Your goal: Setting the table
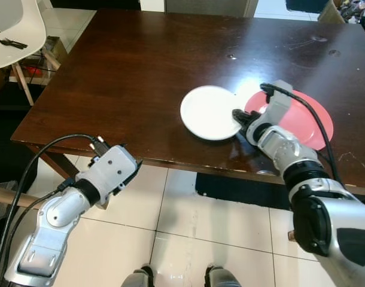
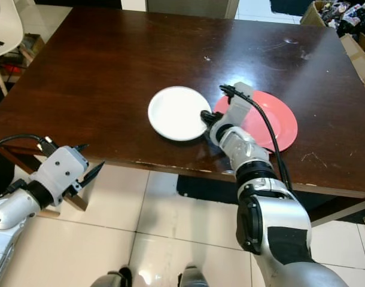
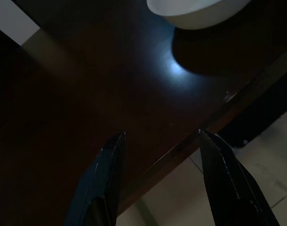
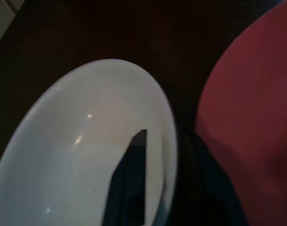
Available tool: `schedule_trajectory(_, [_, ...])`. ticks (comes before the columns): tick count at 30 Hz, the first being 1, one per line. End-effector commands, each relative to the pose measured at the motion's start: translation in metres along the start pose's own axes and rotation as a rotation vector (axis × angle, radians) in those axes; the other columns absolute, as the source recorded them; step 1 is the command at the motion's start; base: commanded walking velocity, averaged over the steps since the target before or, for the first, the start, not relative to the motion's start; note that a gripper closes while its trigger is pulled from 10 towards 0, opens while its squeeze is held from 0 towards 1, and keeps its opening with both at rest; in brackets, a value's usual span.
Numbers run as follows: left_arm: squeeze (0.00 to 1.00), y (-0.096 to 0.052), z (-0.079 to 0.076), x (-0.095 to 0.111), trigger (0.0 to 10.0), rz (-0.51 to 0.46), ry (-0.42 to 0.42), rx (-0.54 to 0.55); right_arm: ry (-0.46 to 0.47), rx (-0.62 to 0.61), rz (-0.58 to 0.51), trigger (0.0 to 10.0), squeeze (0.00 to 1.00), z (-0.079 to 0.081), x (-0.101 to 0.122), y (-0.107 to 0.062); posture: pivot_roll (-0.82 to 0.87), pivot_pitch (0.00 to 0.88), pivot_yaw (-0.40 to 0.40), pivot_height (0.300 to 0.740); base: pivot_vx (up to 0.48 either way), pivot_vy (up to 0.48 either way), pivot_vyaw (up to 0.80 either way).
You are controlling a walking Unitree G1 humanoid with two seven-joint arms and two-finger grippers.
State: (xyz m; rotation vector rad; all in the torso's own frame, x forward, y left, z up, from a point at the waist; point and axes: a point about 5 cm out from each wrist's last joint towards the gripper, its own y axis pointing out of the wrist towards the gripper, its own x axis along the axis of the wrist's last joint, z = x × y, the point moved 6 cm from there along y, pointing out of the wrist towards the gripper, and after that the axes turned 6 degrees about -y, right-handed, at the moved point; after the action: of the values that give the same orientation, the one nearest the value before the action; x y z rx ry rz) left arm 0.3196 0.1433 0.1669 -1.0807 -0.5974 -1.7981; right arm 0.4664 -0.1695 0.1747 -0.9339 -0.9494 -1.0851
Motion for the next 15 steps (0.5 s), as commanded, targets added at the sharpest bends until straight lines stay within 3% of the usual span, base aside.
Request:
schedule_trajectory(1, [0.0,0.001,-0.007,0.0,10.0,0.003,-0.02,-0.021,-0.027,-0.004,-0.053,10.0,1.0,0.0,0.016,0.001,0.01,0.137,0.066,0.74,0.0,0.0,0.0])
schedule_trajectory(2, [0.0,0.002,-0.009,0.0,10.0,0.003,-0.022,-0.023,-0.039,-0.004,-0.082,10.0,1.0,0.0,0.025,0.0,0.01,0.137,0.066,0.74,0.0,0.0,0.0])
schedule_trajectory(3, [0.0,0.003,-0.011,0.0,10.0,0.003,-0.029,-0.028,-0.043,0.013,-0.117,10.0,0.66,0.002,0.035,-0.001,0.0,0.133,0.067,0.74,0.0,0.0,0.0])
schedule_trajectory(5, [0.0,0.003,-0.011,0.0,10.0,0.003,-0.029,-0.028,-0.043,0.013,-0.117,10.0,0.66,0.002,0.035,-0.001,0.0,0.133,0.067,0.74,0.0,0.0,0.0])
schedule_trajectory(6, [0.0,0.008,-0.018,-0.003,10.0,0.005,-0.056,-0.038,-0.073,0.062,-0.174,10.0,0.0,0.007,0.052,-0.003,-0.03,0.121,0.07,0.74,0.0,0.0,0.0])
schedule_trajectory(9, [0.0,0.014,-0.025,-0.01,10.0,0.012,-0.126,-0.038,-0.119,0.114,-0.235,10.0,0.0,0.013,0.066,-0.008,-0.04,0.112,0.068,0.74,0.0,0.0,0.0])
schedule_trajectory(12, [0.0,0.019,-0.038,-0.012,10.0,-0.003,-0.254,-0.076,-0.179,0.198,-0.311,10.0,0.0,0.026,0.075,-0.019,-0.07,0.104,0.066,0.74,0.0,0.0,0.0])
schedule_trajectory(15, [0.0,0.023,-0.044,0.002,10.0,-0.053,-0.259,-0.117,-0.232,0.249,-0.351,10.0,0.0,0.032,0.067,-0.036,-0.08,0.094,0.063,0.74,0.0,0.0,0.0])
